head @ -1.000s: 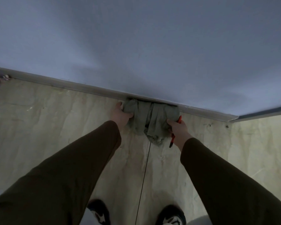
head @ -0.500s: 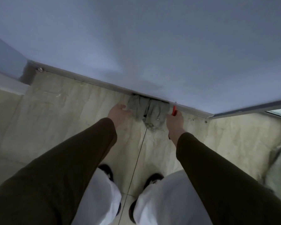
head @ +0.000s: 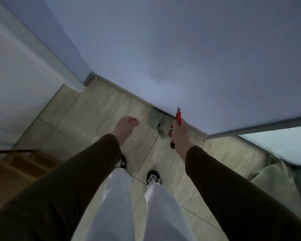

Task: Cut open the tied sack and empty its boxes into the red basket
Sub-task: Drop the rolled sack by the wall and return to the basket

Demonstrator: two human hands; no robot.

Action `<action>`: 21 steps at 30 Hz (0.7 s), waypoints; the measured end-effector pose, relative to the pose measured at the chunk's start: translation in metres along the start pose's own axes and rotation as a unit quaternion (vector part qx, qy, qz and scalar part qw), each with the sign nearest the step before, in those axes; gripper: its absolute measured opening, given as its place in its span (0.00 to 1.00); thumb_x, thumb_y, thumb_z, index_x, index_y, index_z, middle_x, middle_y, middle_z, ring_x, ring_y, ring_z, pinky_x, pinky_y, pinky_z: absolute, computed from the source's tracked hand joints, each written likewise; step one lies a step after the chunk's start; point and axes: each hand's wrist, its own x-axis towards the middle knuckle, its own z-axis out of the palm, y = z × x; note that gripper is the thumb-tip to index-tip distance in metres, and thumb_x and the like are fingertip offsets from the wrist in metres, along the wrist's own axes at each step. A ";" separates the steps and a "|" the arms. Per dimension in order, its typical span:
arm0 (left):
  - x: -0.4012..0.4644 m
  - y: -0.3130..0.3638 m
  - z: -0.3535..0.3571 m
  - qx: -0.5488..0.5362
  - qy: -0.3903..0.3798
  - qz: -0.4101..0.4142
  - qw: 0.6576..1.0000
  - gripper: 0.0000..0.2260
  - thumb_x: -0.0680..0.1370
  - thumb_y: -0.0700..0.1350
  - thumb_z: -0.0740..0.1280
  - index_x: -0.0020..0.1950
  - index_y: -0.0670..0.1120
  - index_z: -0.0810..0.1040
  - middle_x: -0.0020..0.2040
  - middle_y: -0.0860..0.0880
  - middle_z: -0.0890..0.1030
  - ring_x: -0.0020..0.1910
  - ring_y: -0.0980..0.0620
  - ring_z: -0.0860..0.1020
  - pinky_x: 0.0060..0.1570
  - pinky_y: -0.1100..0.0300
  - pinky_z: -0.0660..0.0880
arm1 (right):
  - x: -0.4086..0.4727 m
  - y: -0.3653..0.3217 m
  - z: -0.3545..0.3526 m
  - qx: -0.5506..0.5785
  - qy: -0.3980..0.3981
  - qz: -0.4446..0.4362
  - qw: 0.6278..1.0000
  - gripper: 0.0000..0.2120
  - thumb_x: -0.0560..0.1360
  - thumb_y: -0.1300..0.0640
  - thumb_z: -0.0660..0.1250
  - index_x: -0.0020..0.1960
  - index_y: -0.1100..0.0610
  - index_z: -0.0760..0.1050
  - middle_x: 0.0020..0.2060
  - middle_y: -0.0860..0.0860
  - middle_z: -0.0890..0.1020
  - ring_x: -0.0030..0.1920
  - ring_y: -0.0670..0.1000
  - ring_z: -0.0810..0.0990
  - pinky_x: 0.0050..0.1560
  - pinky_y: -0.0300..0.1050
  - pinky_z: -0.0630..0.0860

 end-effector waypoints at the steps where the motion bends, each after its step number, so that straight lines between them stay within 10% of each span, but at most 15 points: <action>1: -0.020 0.001 -0.006 -0.014 0.009 0.000 1.000 0.13 0.84 0.43 0.68 0.66 0.39 0.79 0.63 0.41 0.81 0.59 0.44 0.78 0.58 0.54 0.74 | -0.017 -0.007 -0.003 -0.003 -0.018 -0.001 1.000 0.07 0.88 0.58 0.58 0.64 0.56 0.71 0.38 0.52 0.77 0.33 0.47 0.74 0.33 0.40 0.75; 21: -0.294 -0.140 -0.061 -0.229 0.139 0.008 0.963 0.05 0.85 0.44 0.67 0.59 0.47 0.79 0.56 0.47 0.82 0.55 0.48 0.80 0.56 0.54 0.77 | -0.290 0.059 0.021 -0.119 -0.204 -0.122 0.964 0.04 0.87 0.54 0.60 0.60 0.52 0.71 0.43 0.53 0.81 0.31 0.47 0.75 0.32 0.43 0.76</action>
